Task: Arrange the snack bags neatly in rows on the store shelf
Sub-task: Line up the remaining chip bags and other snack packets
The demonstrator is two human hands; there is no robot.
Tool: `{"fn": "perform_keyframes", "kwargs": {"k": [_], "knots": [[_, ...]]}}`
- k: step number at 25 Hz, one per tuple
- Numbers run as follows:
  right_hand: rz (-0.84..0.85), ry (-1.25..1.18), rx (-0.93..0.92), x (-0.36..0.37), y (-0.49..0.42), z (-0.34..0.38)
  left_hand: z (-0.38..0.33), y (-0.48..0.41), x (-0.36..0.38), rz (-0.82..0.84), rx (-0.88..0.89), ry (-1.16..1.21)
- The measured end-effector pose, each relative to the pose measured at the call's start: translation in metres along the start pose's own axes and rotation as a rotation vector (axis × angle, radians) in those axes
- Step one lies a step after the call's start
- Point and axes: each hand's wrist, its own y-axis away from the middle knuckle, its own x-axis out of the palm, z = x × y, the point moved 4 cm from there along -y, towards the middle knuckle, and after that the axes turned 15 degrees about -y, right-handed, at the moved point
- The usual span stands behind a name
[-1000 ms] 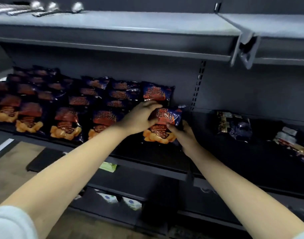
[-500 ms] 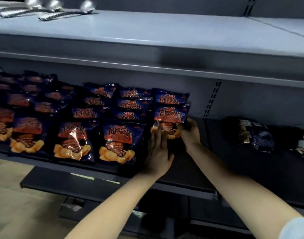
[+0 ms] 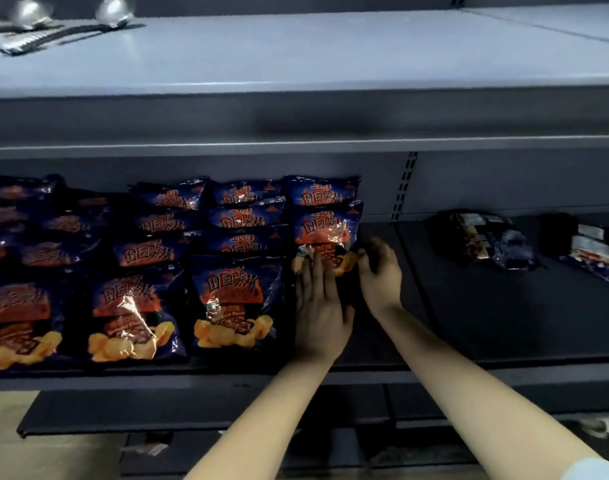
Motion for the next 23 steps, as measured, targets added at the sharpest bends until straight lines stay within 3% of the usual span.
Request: {"fn": "perform_keyframes", "kwargs": {"k": [7, 15, 19, 23], "knots": [[0.012, 0.163, -0.108, 0.005, 0.005, 0.001, -0.002, 0.001, 0.007, 0.025, 0.134, 0.020], [-0.066, 0.140, -0.080, 0.005, 0.003, 0.001, -0.004, 0.002, 0.008, -0.030, 0.202, 0.000], [-0.028, 0.075, -0.067, 0.001, 0.005, 0.002, -0.006, -0.002, 0.003, -0.103, 0.209, -0.057], [-0.057, 0.052, -0.236, -0.051, -0.009, 0.020, -0.043, -0.028, -0.009, -0.179, 0.171, 0.012]]}}
